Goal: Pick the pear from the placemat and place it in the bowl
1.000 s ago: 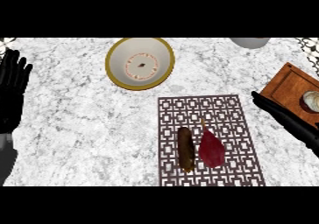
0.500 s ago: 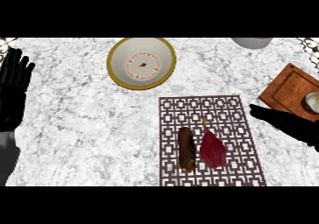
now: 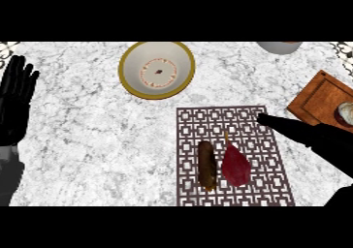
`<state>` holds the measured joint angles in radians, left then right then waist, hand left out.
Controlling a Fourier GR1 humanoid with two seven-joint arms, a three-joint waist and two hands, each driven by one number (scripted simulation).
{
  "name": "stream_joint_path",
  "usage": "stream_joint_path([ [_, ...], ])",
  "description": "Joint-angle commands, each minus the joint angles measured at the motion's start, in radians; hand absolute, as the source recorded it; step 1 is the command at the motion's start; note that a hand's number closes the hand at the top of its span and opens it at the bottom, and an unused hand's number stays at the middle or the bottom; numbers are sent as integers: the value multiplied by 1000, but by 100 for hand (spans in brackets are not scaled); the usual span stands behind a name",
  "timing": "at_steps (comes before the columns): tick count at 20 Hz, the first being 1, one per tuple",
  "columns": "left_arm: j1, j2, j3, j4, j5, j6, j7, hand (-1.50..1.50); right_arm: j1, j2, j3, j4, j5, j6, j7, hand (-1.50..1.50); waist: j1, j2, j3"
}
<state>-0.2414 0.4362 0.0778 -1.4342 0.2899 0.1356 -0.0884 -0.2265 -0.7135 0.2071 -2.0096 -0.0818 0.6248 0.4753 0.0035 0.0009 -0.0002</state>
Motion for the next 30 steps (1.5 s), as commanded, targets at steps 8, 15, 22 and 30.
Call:
stream_joint_path([
  [8, -40, -42, 41, 6, -44, -15, 35, 0, 94, 192, 83, 128, 315, 4, -135, -150, -5, 0, 1],
  [15, -38, -79, 60, 67, -88, -43, -7, 0, 63, 240, 18, 231, 392, 38, -254, -150, -6, 0, 0],
  [22, 20, -93, 71, -78, -111, -21, 67, 0, 84, 340, 76, 330, 541, -47, -409, -150, -2, -1, 0],
  [30, 13, -101, 108, -84, -113, -74, 91, 0, 60, 373, 36, 378, 612, 21, -418, -150, -3, -1, 0],
])
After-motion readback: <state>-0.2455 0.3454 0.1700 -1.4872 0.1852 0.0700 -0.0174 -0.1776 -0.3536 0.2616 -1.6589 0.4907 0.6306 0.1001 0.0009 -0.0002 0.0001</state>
